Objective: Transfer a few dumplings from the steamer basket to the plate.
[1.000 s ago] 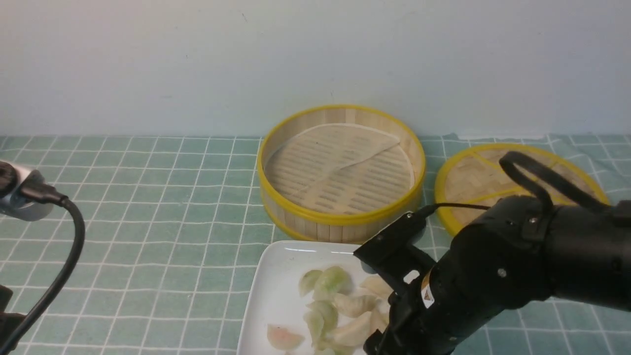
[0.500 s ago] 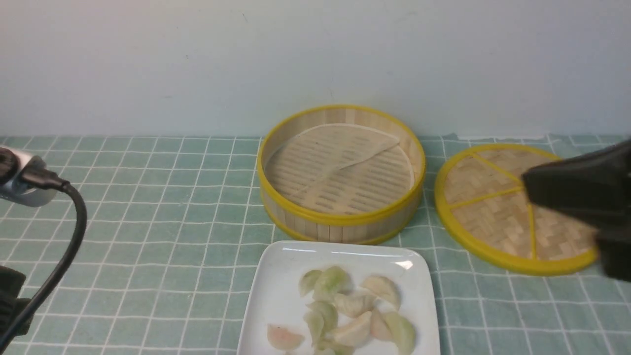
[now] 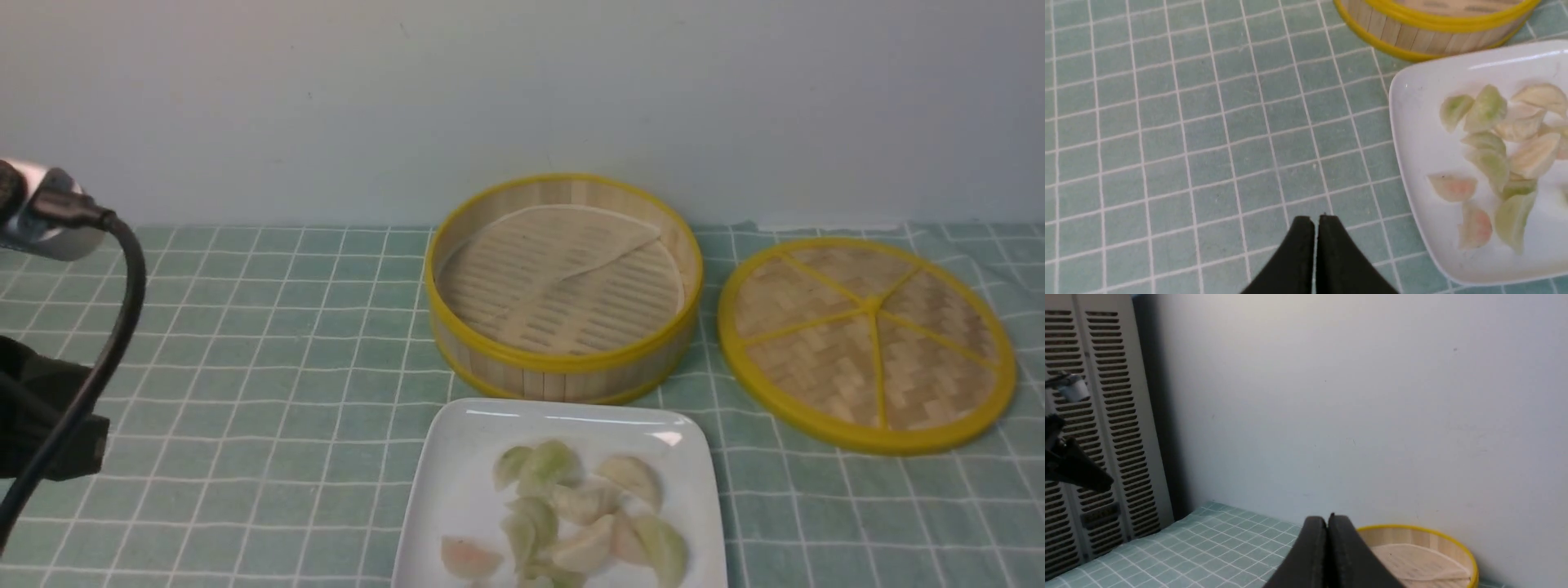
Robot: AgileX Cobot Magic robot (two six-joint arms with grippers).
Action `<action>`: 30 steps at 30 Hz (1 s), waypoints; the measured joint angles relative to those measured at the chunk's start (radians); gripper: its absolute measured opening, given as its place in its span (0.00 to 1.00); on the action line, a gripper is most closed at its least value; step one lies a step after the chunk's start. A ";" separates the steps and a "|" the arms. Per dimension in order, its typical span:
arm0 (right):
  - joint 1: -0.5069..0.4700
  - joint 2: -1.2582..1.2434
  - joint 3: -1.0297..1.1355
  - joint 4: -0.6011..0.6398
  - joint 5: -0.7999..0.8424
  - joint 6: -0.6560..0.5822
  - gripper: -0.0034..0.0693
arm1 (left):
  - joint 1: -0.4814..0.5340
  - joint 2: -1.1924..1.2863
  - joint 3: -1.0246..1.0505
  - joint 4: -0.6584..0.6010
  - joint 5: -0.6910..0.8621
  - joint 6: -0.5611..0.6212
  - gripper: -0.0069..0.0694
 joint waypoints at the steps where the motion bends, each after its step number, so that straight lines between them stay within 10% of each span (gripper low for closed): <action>1: 0.000 0.000 0.004 -0.012 -0.014 0.025 0.03 | 0.000 -0.004 0.008 -0.004 -0.026 0.000 0.08; 30: 0.000 0.000 0.005 -0.036 -0.077 0.064 0.03 | 0.000 -0.692 0.379 -0.065 -0.277 -0.010 0.08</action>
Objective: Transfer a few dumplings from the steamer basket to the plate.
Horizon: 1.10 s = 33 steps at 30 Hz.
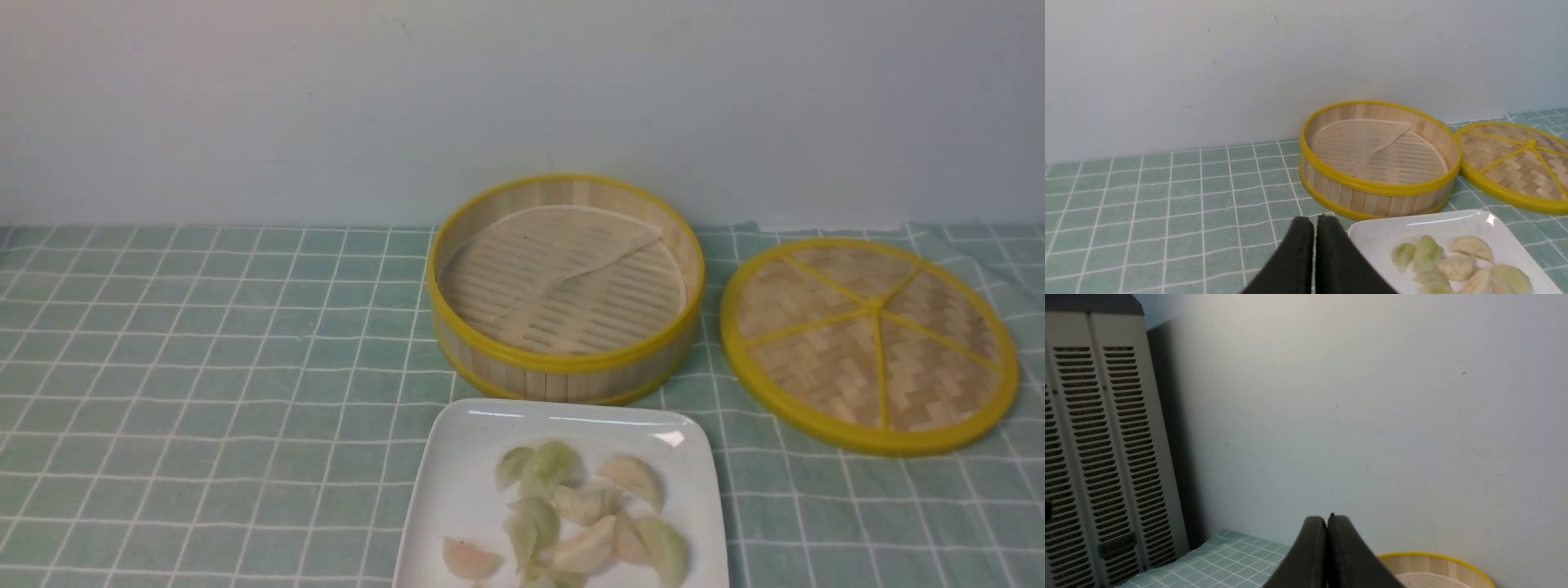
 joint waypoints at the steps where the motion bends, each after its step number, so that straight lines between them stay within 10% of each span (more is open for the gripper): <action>1: 0.000 0.000 0.000 0.000 0.000 0.000 0.03 | 0.000 0.000 0.000 0.000 0.000 0.000 0.08; 17: 0.000 0.000 0.000 -0.001 -0.002 0.000 0.03 | 0.179 -0.134 0.488 0.052 -0.400 0.147 0.08; 33: 0.000 0.000 0.000 -0.002 -0.005 0.000 0.03 | 0.199 -0.137 0.581 0.051 -0.328 0.182 0.08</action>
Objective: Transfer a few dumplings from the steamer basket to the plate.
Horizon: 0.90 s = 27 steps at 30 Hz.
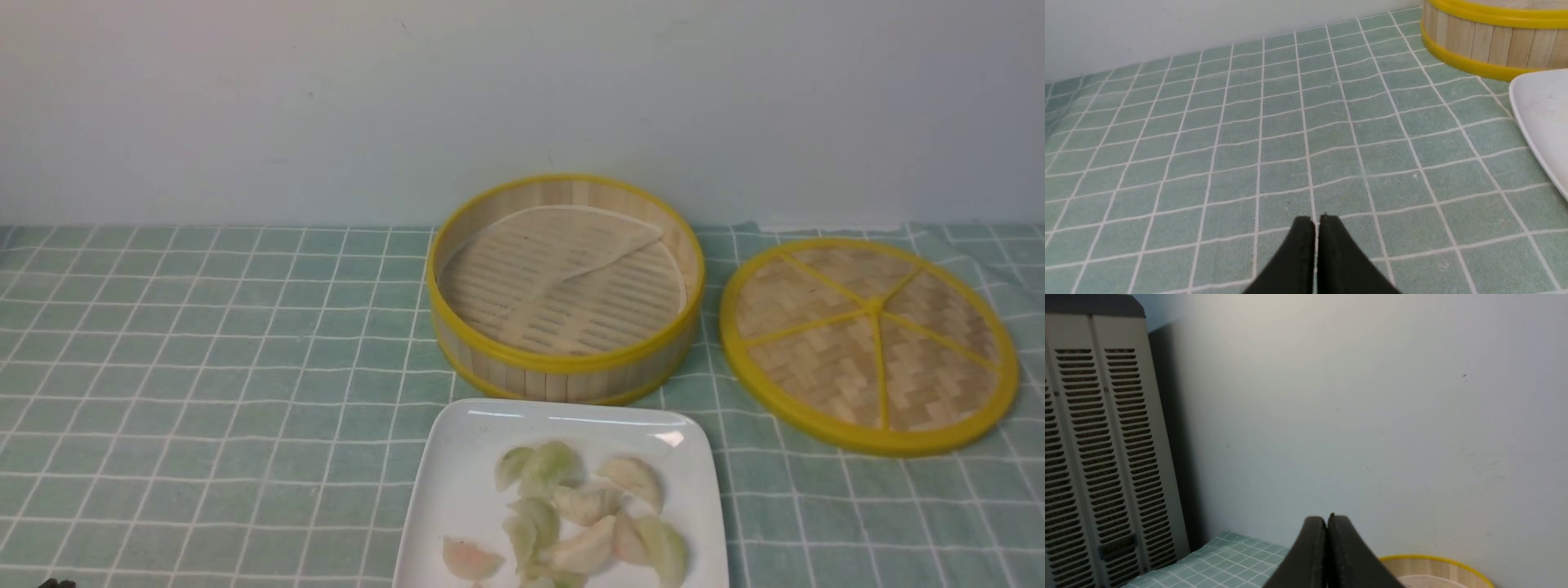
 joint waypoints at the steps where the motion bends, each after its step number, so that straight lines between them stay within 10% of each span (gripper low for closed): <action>1: 0.000 0.000 0.000 -0.001 0.000 0.000 0.03 | 0.000 0.000 0.000 0.000 0.000 0.000 0.08; 20: 0.000 0.000 0.000 0.009 0.000 -0.005 0.03 | 0.000 0.000 0.000 0.000 0.000 0.000 0.08; 27: 0.000 0.000 0.039 0.363 -0.011 -0.331 0.03 | 0.000 0.000 0.000 -0.001 0.001 0.000 0.08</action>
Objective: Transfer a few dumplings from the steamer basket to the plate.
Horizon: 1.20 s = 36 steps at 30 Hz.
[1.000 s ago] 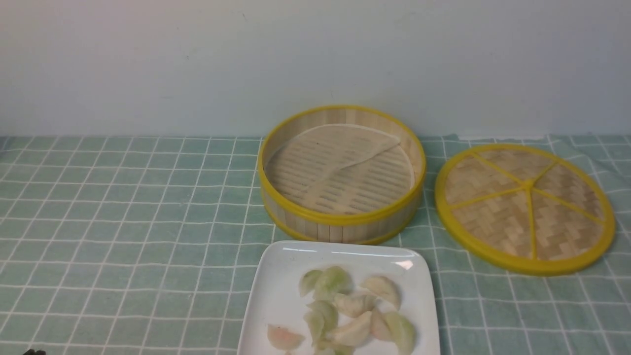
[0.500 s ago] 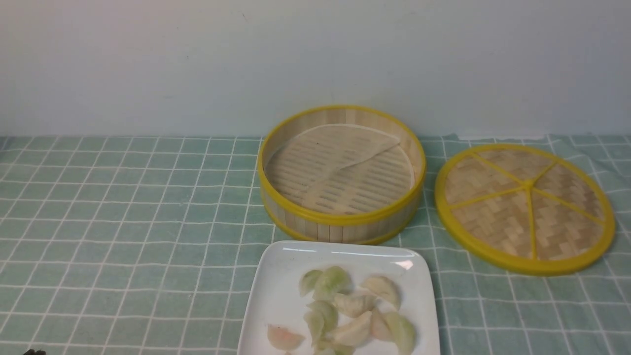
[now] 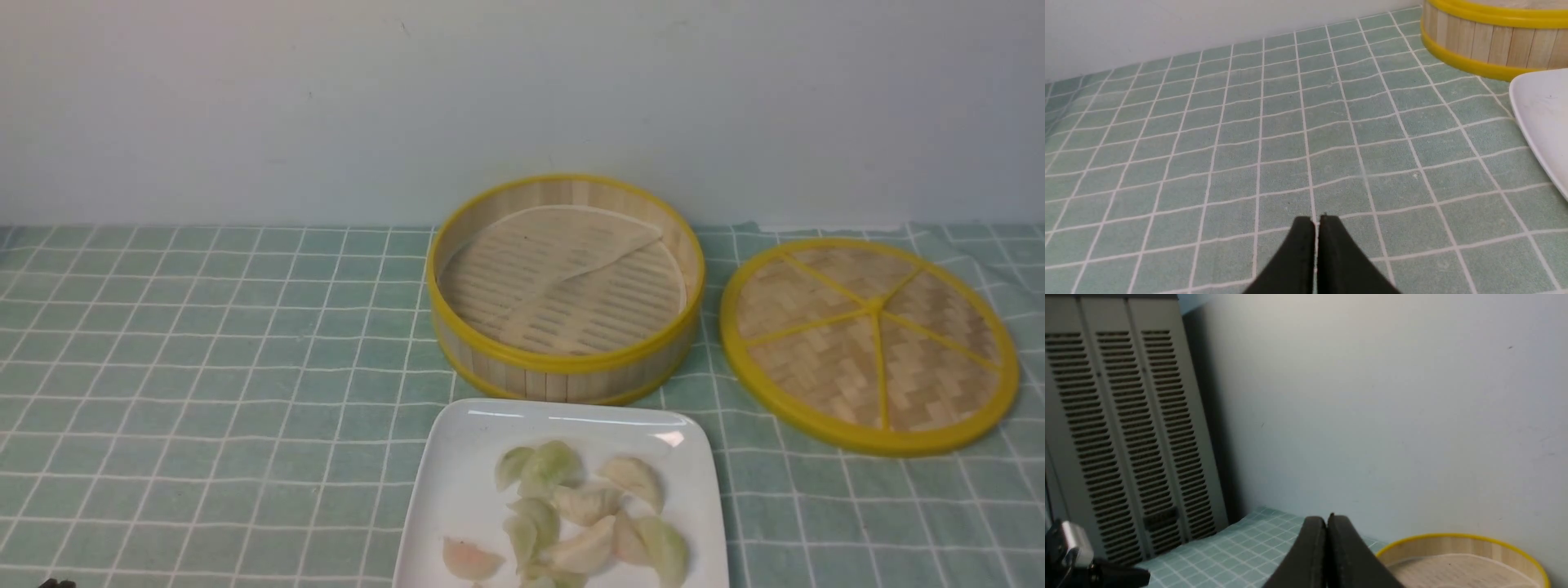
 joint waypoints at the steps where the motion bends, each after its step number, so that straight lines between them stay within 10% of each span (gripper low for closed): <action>1: 0.000 0.000 0.019 0.079 -0.016 -0.087 0.03 | 0.000 0.000 0.000 0.000 0.000 0.000 0.08; 11: -0.036 0.000 0.145 0.204 -0.126 -0.261 0.03 | 0.000 0.000 0.000 0.000 0.002 0.000 0.08; 23: -0.575 0.000 0.405 0.148 -0.117 -0.277 0.03 | 0.000 0.000 0.000 0.000 0.002 0.000 0.08; 36: -0.681 0.001 0.407 0.136 -0.010 -0.273 0.03 | 0.000 0.000 0.000 0.000 0.003 0.000 0.08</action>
